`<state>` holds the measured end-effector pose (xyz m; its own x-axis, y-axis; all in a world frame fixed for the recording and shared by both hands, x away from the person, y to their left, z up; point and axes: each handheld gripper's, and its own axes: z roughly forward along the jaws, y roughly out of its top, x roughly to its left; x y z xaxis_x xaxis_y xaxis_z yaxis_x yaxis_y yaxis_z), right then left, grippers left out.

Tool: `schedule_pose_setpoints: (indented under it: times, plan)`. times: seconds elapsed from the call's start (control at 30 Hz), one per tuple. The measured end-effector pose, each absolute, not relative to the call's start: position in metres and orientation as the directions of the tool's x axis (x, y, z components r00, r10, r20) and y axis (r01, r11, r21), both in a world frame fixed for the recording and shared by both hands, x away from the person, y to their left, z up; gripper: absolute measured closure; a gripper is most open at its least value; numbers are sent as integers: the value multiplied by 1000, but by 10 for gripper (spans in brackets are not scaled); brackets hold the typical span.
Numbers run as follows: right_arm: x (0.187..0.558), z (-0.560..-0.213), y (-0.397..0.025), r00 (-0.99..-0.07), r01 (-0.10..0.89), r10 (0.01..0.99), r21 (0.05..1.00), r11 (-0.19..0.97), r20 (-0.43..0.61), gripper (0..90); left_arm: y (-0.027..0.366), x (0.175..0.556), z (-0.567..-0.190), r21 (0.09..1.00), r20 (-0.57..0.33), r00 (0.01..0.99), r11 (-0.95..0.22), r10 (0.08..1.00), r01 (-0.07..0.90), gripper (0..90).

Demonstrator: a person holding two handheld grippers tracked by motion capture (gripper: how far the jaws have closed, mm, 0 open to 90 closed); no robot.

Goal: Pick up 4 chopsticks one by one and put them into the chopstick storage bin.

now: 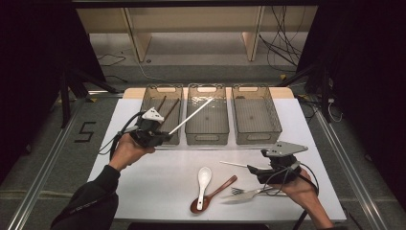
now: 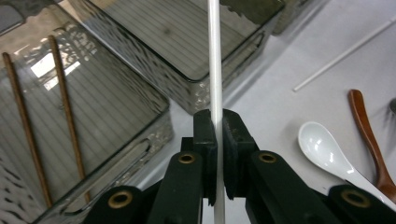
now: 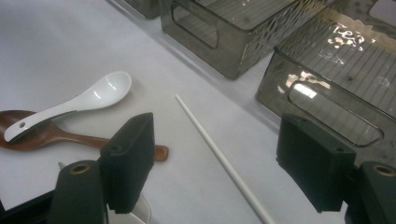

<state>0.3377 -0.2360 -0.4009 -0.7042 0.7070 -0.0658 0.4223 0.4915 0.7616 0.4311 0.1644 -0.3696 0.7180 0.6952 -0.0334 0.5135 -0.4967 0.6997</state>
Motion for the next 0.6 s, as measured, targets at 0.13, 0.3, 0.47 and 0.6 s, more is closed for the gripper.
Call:
schedule_pose_setpoints:
  times: [0.13, 0.3, 0.47, 0.6]
  plan:
    - [337, -402, -237, -711, 421, 701, 763, 490, -58, 289, 168, 444, -368, 701, -34, 692, -476, 721, 531, 852]
    - [336, -402, -235, -713, 416, 698, 763, 496, -65, 289, 172, 461, -365, 702, -38, 653, -445, 757, 556, 852]
    - [336, -402, -236, -715, 418, 697, 764, 492, -58, 288, 185, 479, -368, 697, -40, 601, -409, 798, 589, 852]
    - [336, -401, -236, -717, 414, 695, 766, 492, -59, 286, 195, 491, -371, 695, -54, 560, -372, 827, 616, 852]
